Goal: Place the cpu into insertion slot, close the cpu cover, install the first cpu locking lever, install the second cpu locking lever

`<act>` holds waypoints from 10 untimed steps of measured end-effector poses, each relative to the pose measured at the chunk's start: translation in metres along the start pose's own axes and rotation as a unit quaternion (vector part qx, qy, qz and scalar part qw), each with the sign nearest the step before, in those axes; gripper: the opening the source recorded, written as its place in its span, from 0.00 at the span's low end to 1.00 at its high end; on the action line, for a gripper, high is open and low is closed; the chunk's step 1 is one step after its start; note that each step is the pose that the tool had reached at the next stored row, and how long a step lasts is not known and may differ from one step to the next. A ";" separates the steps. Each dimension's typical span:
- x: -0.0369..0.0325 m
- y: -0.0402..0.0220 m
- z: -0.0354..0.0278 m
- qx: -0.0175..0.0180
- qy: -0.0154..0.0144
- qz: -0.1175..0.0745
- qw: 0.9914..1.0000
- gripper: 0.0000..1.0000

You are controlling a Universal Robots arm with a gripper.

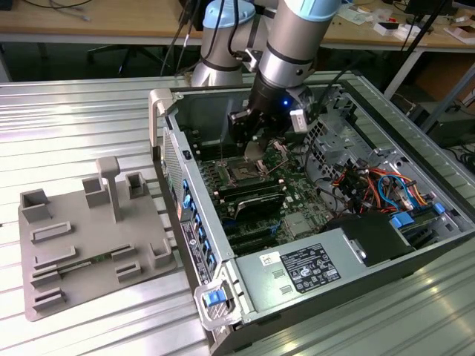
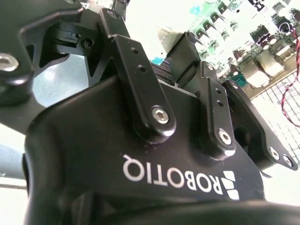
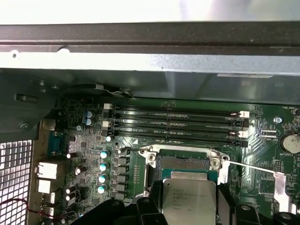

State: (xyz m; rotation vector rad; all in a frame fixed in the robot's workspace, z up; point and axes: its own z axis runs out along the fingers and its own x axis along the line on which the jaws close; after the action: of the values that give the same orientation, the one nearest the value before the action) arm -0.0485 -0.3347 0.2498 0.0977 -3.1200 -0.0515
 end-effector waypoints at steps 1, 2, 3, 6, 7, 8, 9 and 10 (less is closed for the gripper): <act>0.0000 0.0001 0.0011 0.000 0.000 0.000 1.000 0.55; 0.0000 0.0002 0.0020 0.000 0.000 0.000 1.000 0.55; 0.0001 0.0002 0.0031 0.000 0.000 0.000 1.000 0.55; 0.0000 0.0004 0.0059 0.000 0.000 0.000 1.000 0.55; 0.0000 0.0004 0.0065 0.000 0.000 0.000 1.000 0.55; 0.0000 0.0004 0.0075 0.000 0.000 0.000 1.000 0.55; 0.0000 0.0003 0.0089 0.000 0.000 0.000 1.000 0.55; -0.0001 0.0003 0.0093 0.000 0.000 0.000 1.000 0.55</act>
State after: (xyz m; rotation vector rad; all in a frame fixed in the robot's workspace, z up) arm -0.0486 -0.3341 0.2405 0.0976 -3.1199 -0.0514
